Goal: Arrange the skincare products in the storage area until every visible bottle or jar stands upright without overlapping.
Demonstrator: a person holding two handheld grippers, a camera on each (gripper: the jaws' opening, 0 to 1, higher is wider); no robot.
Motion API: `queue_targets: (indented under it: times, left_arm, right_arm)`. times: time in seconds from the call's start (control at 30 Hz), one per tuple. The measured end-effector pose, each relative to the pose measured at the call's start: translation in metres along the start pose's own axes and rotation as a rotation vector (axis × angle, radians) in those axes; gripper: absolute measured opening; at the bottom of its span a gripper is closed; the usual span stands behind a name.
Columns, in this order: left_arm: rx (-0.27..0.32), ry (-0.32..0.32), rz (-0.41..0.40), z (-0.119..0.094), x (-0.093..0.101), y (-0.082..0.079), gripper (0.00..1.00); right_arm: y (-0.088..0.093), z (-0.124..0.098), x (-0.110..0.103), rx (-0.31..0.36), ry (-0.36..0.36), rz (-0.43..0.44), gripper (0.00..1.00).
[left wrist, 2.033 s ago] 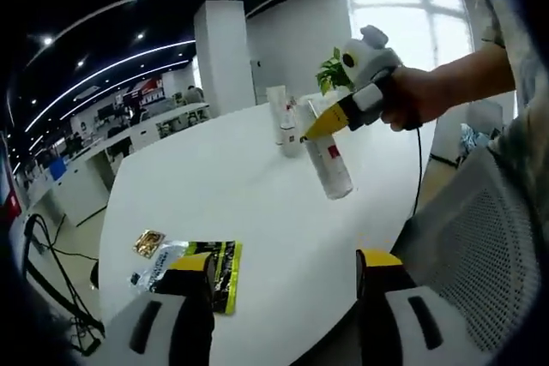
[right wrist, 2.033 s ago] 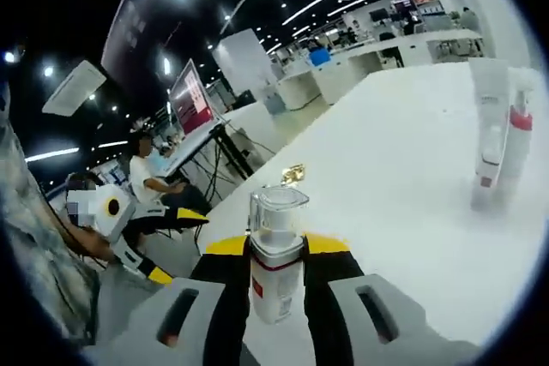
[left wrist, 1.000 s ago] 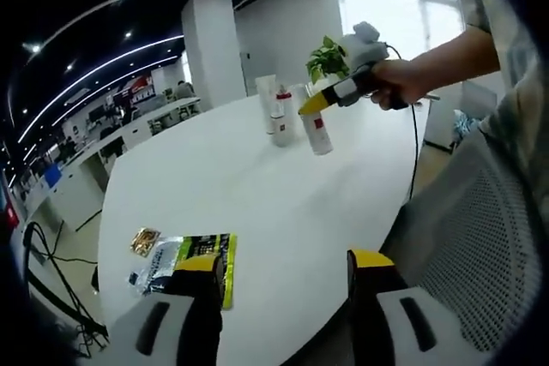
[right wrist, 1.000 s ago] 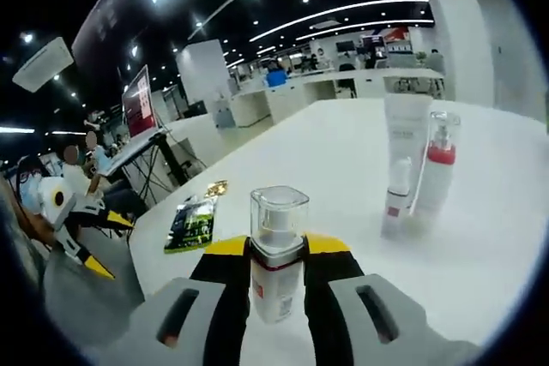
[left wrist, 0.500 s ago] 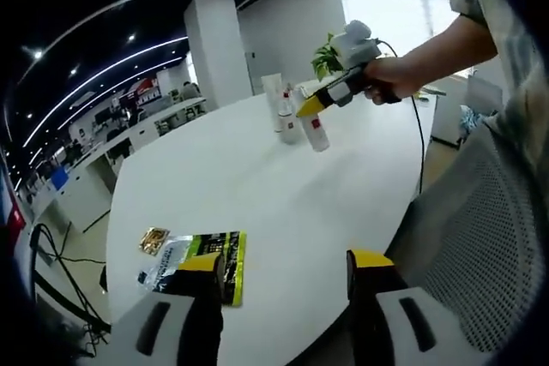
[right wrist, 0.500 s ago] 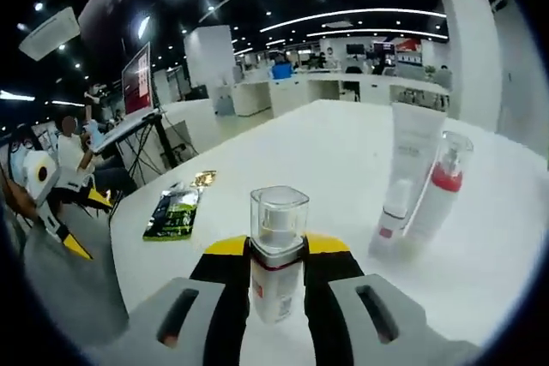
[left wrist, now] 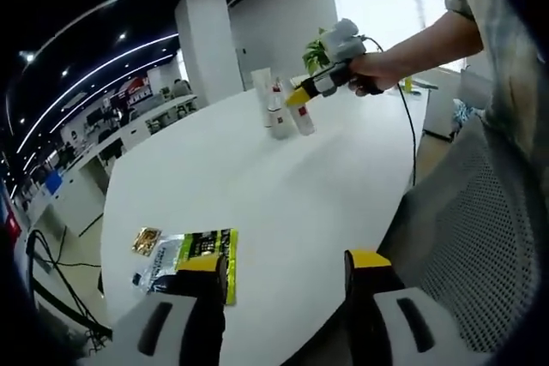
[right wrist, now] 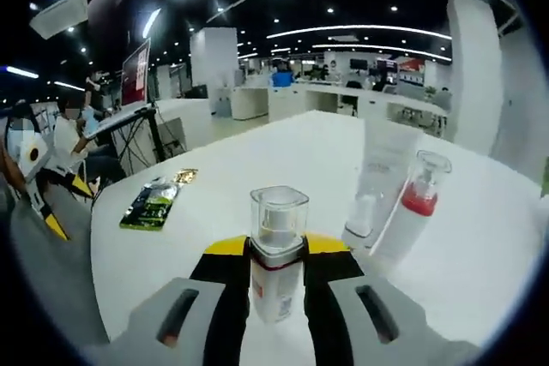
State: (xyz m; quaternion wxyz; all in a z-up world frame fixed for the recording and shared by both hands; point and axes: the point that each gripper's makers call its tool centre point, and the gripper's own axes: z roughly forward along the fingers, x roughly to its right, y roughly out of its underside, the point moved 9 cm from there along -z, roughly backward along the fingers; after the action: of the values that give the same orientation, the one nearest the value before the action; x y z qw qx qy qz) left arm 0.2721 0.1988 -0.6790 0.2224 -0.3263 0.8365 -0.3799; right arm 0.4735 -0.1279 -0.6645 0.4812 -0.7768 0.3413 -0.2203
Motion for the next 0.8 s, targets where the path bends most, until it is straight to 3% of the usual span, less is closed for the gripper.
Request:
queue_targets:
  times: [0.13,0.3,0.4,0.8]
  left_arm:
    - [-0.002,-0.005,-0.029,0.000,-0.004,0.000,0.55]
    - [-0.010,0.013,-0.005,0.001,0.000,0.001,0.55]
    - [-0.012,0.011,-0.015,0.001,-0.001,0.001,0.55]
    - [-0.033,0.011,-0.011,0.003,-0.001,0.003,0.54]
  right_arm:
    - [0.010,-0.002,0.017,-0.017,0.039,-0.026,0.21]
    - [0.015,-0.001,0.038,0.051,0.098,0.010,0.21]
    - [0.017,0.003,0.040,0.121,0.112,0.052,0.21]
    - [0.036,0.017,0.035,0.150,0.115,0.023,0.21]
